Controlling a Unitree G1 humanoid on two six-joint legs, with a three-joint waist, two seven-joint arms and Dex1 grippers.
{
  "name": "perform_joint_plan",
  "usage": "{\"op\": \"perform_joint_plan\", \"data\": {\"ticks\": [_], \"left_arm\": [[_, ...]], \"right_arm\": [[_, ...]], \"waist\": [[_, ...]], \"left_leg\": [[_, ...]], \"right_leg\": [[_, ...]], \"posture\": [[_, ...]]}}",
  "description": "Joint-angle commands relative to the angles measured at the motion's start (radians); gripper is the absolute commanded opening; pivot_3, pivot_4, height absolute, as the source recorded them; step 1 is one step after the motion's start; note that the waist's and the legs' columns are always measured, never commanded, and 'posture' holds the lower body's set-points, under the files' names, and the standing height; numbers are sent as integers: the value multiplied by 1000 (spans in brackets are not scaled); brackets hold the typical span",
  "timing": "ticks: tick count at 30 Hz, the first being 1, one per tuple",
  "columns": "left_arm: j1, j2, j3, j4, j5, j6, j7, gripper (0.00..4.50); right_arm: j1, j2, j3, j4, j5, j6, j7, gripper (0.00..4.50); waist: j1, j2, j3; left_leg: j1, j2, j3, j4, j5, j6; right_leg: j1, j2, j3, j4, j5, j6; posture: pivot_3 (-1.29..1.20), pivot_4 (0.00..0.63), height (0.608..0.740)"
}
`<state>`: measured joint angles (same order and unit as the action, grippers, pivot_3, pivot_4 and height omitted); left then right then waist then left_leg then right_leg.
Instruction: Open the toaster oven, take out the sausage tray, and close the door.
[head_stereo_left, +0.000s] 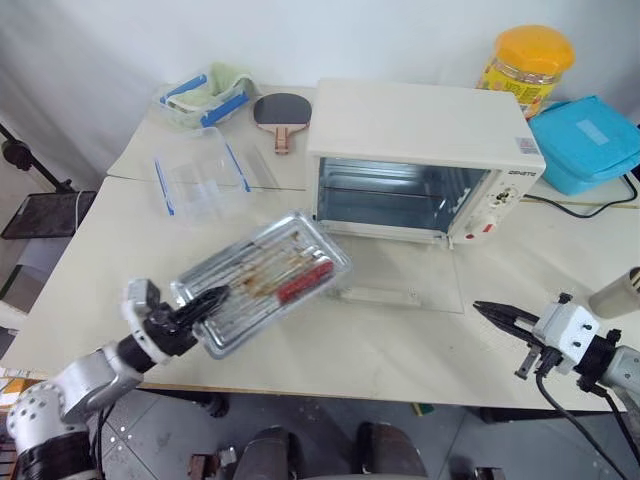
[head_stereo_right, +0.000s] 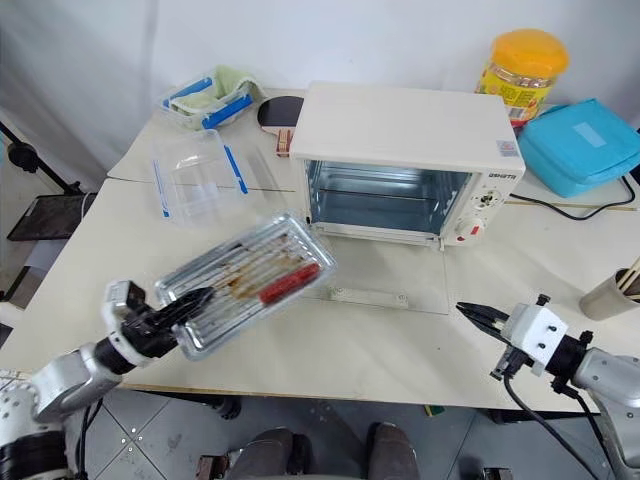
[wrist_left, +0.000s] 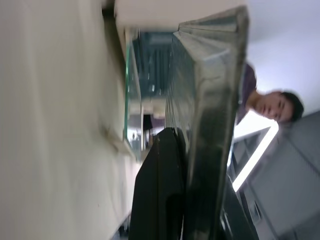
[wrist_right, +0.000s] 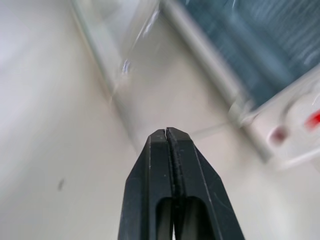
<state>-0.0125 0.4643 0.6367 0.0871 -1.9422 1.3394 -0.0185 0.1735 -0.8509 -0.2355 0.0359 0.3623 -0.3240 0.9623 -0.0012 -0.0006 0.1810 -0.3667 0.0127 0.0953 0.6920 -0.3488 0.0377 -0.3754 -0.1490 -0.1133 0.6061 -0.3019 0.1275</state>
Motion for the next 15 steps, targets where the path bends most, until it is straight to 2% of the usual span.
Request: {"op": "perform_joint_plan", "data": {"ticks": [1,5,10,15], "left_arm": [[64,-55,65,-97,-30,-52,-29,0],[160,-158,103,-216,-30,-144,8,0],[182,-307,127,-354,-30,-292,102,0],[220,-391,110,-452,-30,-394,175,0]], "right_arm": [[-70,4,13,84,22,66,45,16],[-177,35,53,186,31,150,93,16],[-248,84,66,229,50,161,158,16],[-297,128,37,235,113,172,219,16]], "waist": [[-2,0,0],[-3,0,0],[3,1,0],[1,1,0]], "left_leg": [[0,0,0,0,0,0],[0,2,0,0,-1,-1],[0,3,0,0,-1,-2],[-1,2,0,0,-2,-1]], "right_leg": [[0,0,0,0,0,0],[0,-2,1,-4,0,0],[-1,-2,0,-5,-1,-2],[0,-1,1,-6,-1,-2]], "posture": [[0,150,740],[0,150,740],[0,150,740],[0,150,740]]}}
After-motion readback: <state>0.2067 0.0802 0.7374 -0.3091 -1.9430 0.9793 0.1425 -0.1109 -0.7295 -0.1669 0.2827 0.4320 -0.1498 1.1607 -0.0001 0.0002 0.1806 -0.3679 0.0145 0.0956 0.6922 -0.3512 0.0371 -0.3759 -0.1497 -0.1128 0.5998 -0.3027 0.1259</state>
